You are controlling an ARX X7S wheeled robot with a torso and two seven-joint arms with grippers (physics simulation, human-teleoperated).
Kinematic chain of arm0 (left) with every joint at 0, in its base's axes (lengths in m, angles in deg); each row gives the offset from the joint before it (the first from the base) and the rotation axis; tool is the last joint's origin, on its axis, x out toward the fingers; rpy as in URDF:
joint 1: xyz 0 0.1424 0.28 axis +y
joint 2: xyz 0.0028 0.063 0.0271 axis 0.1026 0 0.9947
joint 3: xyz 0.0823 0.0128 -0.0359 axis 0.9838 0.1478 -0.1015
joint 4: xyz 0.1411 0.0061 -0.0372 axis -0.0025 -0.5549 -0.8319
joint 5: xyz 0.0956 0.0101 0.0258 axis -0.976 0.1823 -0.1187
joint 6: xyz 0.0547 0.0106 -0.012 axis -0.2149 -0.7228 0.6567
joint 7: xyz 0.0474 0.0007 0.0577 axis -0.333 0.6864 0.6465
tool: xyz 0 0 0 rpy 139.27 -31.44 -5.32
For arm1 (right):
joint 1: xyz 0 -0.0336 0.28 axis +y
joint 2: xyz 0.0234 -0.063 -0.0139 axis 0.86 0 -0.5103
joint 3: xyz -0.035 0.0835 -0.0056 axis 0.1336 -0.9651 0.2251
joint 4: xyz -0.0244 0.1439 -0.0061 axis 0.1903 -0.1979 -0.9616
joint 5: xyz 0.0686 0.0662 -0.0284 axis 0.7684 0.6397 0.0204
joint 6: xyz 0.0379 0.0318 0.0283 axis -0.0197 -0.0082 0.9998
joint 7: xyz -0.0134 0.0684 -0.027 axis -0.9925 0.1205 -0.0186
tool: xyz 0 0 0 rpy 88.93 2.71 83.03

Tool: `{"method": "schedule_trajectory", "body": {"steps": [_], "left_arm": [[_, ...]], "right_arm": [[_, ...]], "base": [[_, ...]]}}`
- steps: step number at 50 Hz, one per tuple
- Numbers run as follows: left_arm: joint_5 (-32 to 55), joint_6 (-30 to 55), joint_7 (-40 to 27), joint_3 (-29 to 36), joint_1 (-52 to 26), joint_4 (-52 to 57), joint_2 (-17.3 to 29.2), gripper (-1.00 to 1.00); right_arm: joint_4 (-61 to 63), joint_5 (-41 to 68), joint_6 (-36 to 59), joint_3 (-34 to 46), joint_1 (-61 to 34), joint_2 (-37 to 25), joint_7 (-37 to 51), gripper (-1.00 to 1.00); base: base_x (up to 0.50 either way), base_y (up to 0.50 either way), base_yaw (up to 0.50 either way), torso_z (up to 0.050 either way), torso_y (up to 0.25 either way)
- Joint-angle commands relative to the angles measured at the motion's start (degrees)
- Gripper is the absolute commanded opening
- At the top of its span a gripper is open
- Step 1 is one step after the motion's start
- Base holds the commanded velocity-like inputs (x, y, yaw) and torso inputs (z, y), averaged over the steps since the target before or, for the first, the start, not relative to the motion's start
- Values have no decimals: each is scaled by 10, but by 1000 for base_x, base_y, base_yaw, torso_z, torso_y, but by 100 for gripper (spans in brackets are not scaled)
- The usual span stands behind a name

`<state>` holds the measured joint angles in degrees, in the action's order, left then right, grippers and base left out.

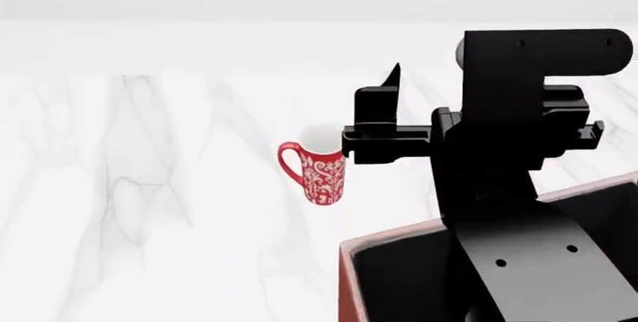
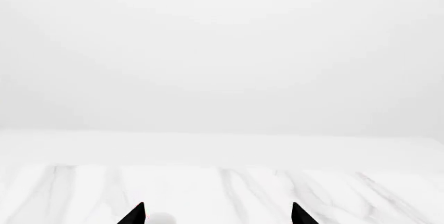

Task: Pick up the book and place it in the right compartment of the caddy.

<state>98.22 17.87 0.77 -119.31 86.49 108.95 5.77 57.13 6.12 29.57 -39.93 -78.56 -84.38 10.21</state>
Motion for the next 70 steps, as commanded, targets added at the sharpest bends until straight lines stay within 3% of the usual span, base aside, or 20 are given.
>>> {"method": "schedule_trajectory", "body": {"steps": [1, 22, 29, 34, 37, 40, 44, 56, 70], "left_arm": [[-6, 1, 15, -17, 3, 6, -11, 100], [-2, 0, 15, -18, 5, 5, -10, 100], [1, -2, 17, -23, 7, 3, -10, 100], [1, -1, 15, -23, 6, 3, -9, 100], [1, -1, 15, -23, 6, 2, -8, 100], [1, 0, 14, -22, 5, 3, -8, 100], [1, 0, 14, -20, 6, 4, -7, 100], [4, 4, 13, -23, 7, 8, -6, 100], [5, 8, 10, -22, 7, 10, -3, 100]], "right_arm": [[2, 5, 6, -15, 0, 11, -15, 100], [-1, 23, 46, -26, -16, 22, 1, 100], [22, 73, 91, -12, -35, 16, -41, 100], [35, 176, 160, -48, -54, 33, -115, 100], [10, 321, 170, -16, -61, -6, -73, 100], [-27, 480, 170, 36, -74, -49, 22, 100], [-4, 566, 158, 55, -75, -62, 18, 100], [125, 574, 128, 156, -50, -119, -149, 100], [143, 583, 114, 194, -54, -146, -193, 100]], "base": [[500, 0, 0, 0, 10], [119, 0, 0, 0, 1], [0, 0, 0, 0, 0], [0, 0, 0, 0, 0], [0, 0, 0, 0, 0], [0, 0, 0, 0, 0], [0, 0, 0, 0, 0], [0, 0, 0, 0, 0], [0, 0, 0, 0, 0]]}}
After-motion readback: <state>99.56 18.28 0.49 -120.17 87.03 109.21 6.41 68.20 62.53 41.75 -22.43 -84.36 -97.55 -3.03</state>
